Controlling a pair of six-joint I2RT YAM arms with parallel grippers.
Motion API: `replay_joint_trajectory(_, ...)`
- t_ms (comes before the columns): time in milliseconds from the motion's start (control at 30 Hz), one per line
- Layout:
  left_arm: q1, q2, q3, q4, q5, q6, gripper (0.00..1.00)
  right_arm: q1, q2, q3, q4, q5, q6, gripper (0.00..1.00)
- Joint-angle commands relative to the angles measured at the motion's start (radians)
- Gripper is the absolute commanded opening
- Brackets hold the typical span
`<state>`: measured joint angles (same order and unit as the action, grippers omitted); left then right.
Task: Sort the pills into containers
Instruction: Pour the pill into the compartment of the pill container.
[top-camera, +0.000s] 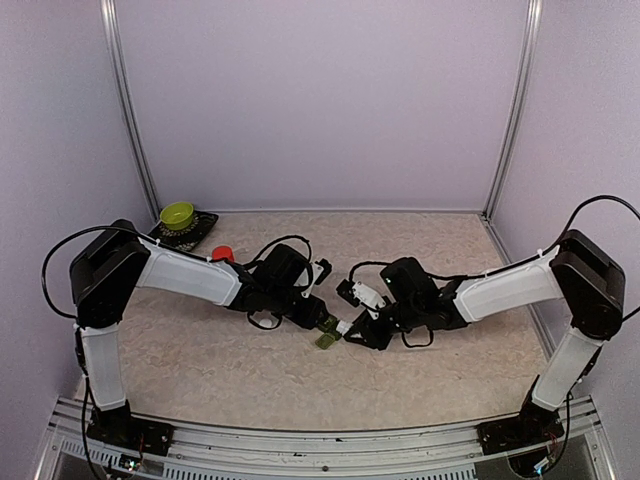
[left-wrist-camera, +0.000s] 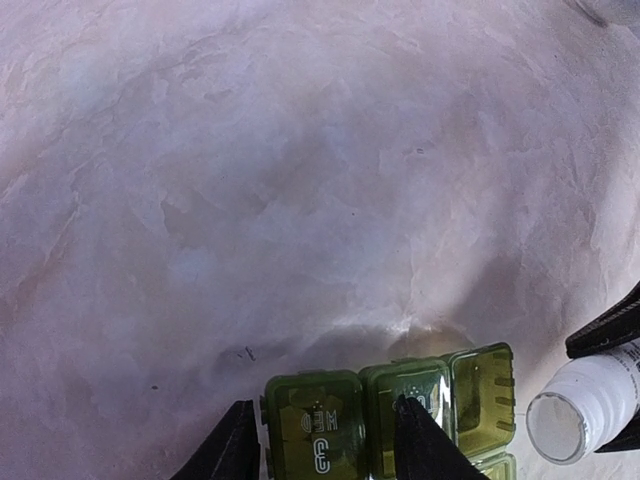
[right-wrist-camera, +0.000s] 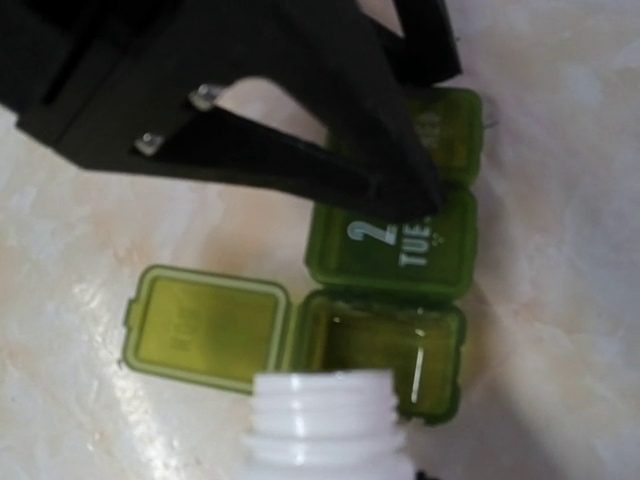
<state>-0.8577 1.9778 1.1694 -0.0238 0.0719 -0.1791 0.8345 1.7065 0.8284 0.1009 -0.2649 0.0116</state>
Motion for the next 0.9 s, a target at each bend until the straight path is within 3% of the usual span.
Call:
replay_joint_trajectory(0,0.005,-0.019,-0.021,0.002,0.009,-0.008,0.45,-0.009,0.027,0.043,-0.070,0.014,-0.010,0.00)
replay_joint_trajectory(867,0.005,-0.034,-0.037,0.015,0.005,-0.013,0.45,-0.009,0.108,0.233,-0.360,0.057,-0.009,0.00)
